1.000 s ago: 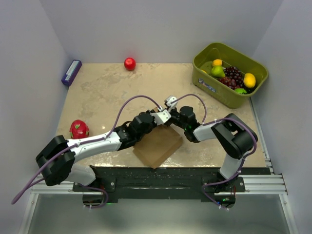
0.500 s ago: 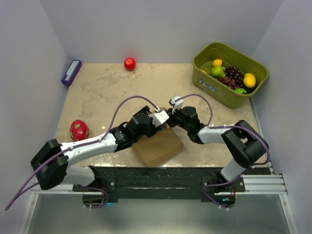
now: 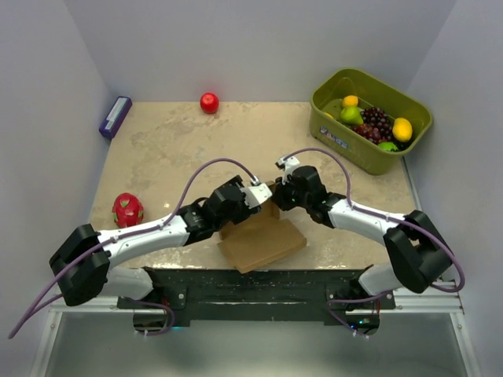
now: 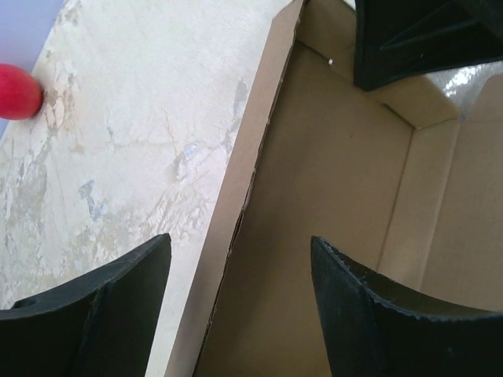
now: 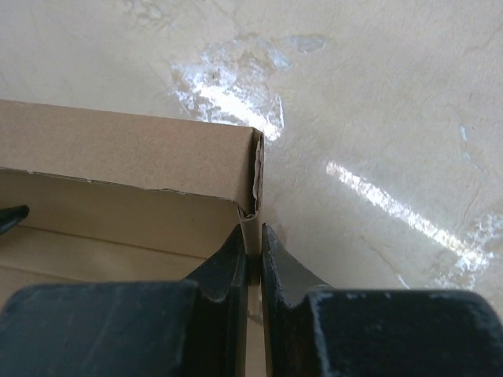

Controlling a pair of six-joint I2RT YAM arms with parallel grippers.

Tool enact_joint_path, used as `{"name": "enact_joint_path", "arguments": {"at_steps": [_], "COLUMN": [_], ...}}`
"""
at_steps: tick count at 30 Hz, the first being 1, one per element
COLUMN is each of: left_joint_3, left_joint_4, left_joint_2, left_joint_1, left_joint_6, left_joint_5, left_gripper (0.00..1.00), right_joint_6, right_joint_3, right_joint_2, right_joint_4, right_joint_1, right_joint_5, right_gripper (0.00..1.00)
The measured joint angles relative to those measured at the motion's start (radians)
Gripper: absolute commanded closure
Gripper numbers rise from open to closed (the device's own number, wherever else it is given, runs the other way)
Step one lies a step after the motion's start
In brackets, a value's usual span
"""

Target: Fold the paper box

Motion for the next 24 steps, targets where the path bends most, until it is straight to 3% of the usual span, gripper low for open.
{"name": "enact_joint_path", "arguments": {"at_steps": [4,10,13,19,24], "left_joint_3": [0.0,0.0,0.0,0.0,0.0], "left_joint_4": [-0.012,-0.025,-0.032,-0.045,-0.044], "left_joint_2": [0.006,0.009,0.011,0.014,0.024], "left_joint_1": [0.0,-0.002,-0.004,-0.018,-0.024], "left_joint_6": [0.002,0.01,0.01,0.013,0.013], "left_joint_5": [0.016,0.042,0.048,0.058,0.056], "left_gripper": [0.47,0.81,0.9,1.0,1.0], "right_joint_6": [0.003,0.001,-0.001,0.003,0.03], "right_joint_3": [0.013,0.044,0.056,0.082,0.114], "right_joint_2": [-0.026,-0.029,-0.029,-0.023,0.005], "right_joint_4": [-0.092,-0.189,-0.23,-0.286,-0.322], "right_joint_1": [0.0,0.003,0.017,0.051,0.069], "right_joint_5": [0.007,0.028,0.054,0.132,0.2], "right_gripper": [1.0,1.0,1.0,1.0,1.0]}}
